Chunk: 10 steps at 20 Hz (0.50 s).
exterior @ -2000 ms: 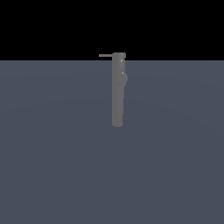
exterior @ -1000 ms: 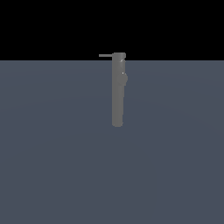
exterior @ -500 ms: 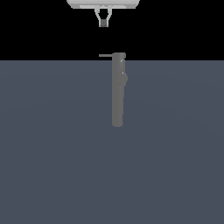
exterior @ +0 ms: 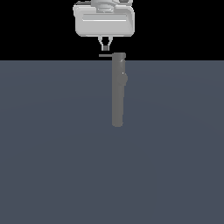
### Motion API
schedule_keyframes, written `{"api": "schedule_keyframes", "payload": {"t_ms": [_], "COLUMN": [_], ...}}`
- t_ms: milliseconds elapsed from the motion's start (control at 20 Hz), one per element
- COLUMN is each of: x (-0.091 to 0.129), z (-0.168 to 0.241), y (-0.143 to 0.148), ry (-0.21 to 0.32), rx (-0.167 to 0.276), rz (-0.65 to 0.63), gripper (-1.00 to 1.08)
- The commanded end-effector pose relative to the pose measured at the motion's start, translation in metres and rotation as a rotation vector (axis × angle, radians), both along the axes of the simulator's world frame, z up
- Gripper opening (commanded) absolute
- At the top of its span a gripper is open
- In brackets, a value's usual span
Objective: Turn on the faucet by rotating a designated handle.
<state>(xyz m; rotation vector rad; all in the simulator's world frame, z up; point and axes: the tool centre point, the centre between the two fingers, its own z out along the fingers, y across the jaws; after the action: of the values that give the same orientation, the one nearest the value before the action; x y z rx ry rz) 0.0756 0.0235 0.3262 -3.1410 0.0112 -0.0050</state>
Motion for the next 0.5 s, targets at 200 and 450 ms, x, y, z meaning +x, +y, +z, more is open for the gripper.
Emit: {"api": "schedule_keyframes", "payload": {"t_ms": [200, 450], "x": [0.015, 0.017], "z": [-0.022, -0.025], "y": [-0.001, 0.000], "ry": [0.003, 0.003], "rx": [0.000, -0.001], "rz": [-0.005, -0.005], "gripper": [-1.00, -1.00]}}
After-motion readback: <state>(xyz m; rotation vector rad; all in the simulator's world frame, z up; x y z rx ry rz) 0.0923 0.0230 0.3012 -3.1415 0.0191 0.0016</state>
